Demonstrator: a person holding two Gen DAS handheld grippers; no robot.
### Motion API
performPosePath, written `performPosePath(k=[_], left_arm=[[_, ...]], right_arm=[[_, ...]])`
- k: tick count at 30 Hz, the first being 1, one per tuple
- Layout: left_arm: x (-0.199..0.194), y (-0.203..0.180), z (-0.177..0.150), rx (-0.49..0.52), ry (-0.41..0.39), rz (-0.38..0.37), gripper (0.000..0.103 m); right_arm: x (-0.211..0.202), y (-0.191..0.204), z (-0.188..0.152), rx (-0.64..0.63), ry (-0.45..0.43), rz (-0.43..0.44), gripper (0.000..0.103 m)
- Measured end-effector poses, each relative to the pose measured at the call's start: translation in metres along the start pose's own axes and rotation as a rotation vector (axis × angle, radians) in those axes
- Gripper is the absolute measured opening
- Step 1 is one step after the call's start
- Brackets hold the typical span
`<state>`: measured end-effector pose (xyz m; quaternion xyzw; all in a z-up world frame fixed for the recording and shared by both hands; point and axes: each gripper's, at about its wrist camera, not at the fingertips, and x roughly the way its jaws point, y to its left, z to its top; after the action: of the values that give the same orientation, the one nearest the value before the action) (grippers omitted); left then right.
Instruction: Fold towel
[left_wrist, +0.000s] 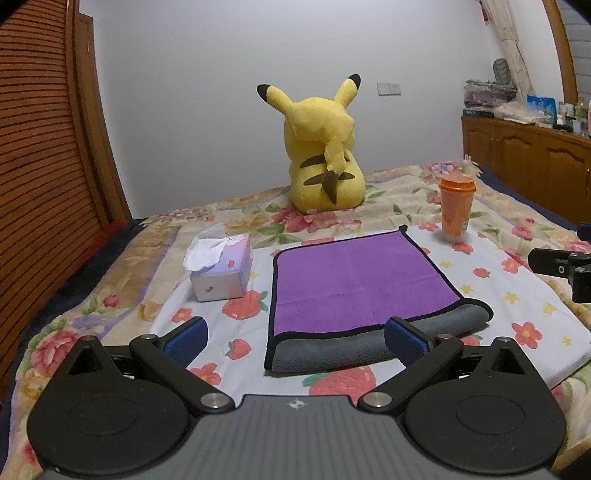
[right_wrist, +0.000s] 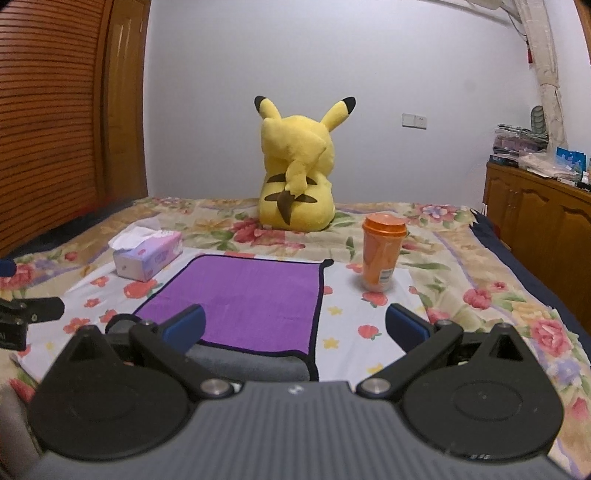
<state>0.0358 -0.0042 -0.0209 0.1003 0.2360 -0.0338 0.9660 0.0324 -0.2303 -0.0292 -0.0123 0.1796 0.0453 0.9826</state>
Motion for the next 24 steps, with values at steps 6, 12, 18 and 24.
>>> performPosePath(k=[6, 12, 18, 24], left_arm=[[0.016, 0.002, 0.005, 0.008, 0.023, -0.003, 0.103], [0.031, 0.008, 0.011, 0.004, 0.043, -0.006, 0.103], [0.047, 0.013, 0.015, 0.000, 0.065, -0.017, 0.103], [0.057, 0.018, 0.019, -0.004, 0.065, -0.015, 0.103]], right_arm=[[0.010, 0.001, 0.001, -0.004, 0.024, 0.011, 0.103], [0.024, 0.000, 0.001, -0.003, 0.052, 0.019, 0.103], [0.039, -0.001, 0.002, -0.020, 0.075, 0.028, 0.103], [0.056, -0.003, 0.006, -0.024, 0.095, 0.035, 0.103]])
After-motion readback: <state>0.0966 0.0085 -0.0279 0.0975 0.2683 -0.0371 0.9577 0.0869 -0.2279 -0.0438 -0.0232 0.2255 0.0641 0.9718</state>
